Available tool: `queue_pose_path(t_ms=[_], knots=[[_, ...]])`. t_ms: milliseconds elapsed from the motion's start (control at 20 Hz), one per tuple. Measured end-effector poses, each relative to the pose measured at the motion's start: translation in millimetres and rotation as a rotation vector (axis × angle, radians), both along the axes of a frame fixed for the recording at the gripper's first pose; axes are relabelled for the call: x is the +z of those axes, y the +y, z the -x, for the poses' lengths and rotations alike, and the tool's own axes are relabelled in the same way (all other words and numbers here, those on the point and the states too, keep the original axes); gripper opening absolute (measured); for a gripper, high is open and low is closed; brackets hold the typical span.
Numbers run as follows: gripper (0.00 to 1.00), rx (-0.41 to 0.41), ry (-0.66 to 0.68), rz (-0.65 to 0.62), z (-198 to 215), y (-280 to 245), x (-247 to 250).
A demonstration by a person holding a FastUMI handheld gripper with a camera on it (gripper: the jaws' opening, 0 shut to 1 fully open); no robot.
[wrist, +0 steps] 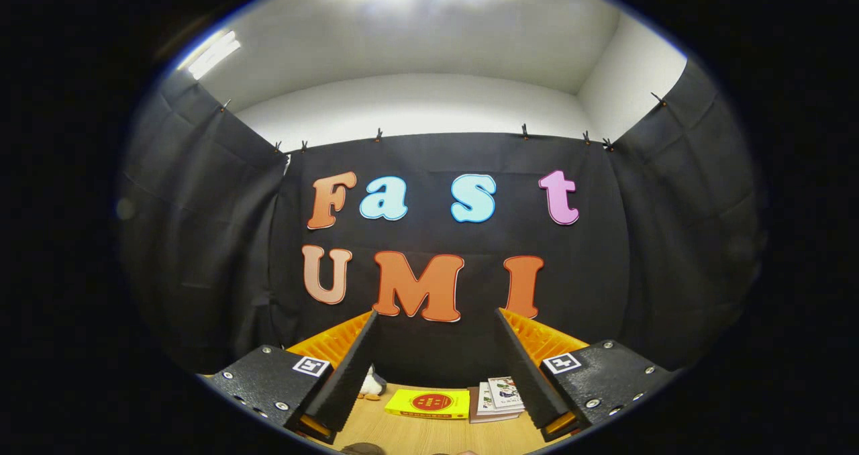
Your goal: Open the storage box then place both shoes into the box .Put the left shoe in first, then the right shoe, with the right side of both shoes facing outward in a uniform manner.
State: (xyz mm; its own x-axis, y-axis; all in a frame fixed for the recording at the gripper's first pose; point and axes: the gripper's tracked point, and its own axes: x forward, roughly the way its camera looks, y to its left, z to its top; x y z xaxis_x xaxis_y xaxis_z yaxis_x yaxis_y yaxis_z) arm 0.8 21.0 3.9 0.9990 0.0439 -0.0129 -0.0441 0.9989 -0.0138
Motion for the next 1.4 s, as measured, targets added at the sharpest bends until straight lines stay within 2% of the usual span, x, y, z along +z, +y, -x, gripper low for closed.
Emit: queue_pose_path(t_ms=[350, 600, 900, 1150, 1400], knots=[[1.0, 0.011, 0.027, -0.004, -2.7, 7.1, -15.0], [1.0, 0.058, 0.093, -0.034, -0.1, 31.5, -44.1], [1.0, 0.165, 0.231, -0.066, 10.8, 71.8, -95.3], [1.0, 0.258, 0.405, -0.133, 19.9, 111.0, -148.9], [1.0, 0.393, 0.619, -0.227, 44.3, 165.5, -209.1]])
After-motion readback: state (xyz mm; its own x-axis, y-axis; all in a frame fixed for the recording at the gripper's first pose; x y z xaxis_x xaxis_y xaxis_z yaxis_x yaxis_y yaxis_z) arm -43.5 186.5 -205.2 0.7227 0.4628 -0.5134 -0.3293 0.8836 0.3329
